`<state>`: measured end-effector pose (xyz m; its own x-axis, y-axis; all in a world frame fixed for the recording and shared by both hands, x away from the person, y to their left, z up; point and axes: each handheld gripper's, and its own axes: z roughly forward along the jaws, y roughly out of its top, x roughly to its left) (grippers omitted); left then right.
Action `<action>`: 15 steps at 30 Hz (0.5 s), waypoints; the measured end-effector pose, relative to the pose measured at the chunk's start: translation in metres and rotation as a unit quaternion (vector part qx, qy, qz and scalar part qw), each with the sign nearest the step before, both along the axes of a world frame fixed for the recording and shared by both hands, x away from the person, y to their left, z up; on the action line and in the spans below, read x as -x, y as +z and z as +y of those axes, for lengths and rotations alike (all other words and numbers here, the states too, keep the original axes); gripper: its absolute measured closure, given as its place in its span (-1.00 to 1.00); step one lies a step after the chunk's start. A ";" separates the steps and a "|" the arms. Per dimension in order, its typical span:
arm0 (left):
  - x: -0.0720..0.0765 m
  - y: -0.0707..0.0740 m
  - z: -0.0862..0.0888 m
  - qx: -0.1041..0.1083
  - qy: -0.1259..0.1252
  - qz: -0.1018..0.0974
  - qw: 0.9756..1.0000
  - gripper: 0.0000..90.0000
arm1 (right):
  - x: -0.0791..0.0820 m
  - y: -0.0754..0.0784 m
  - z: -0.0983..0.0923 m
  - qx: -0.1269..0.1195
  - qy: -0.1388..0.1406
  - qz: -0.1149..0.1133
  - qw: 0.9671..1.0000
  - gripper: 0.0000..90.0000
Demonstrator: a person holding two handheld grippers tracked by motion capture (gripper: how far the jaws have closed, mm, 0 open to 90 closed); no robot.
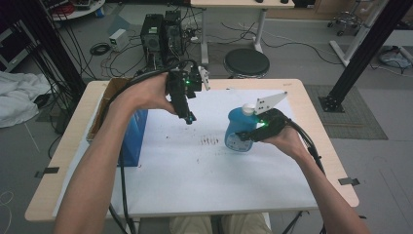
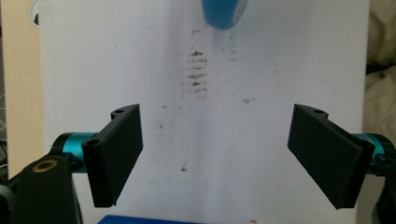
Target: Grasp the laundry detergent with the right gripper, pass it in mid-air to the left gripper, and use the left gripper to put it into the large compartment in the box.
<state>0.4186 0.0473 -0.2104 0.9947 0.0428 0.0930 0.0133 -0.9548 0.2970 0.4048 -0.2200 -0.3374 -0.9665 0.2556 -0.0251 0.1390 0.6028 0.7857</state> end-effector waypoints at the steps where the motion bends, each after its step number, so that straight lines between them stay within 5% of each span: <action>1: 0.000 0.000 0.000 0.000 0.000 0.000 1.000 -0.60 | 0.000 0.000 0.000 0.000 0.000 0.000 1.000 0.04; 8: 0.006 -0.002 -0.016 0.007 -0.001 0.016 1.000 -0.59 | -0.004 0.006 0.028 0.010 0.064 0.005 0.998 0.04; 15: 0.008 -0.010 -0.034 0.010 0.002 0.026 1.000 -0.59 | -0.007 0.006 0.046 -0.002 0.082 0.007 0.997 0.03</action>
<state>0.4106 0.0135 -0.2201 0.9981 0.0475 0.0402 0.0325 -0.9489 0.3139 0.4120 -0.1744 -0.3311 -0.9956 0.0935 -0.0110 0.0491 0.6152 0.7868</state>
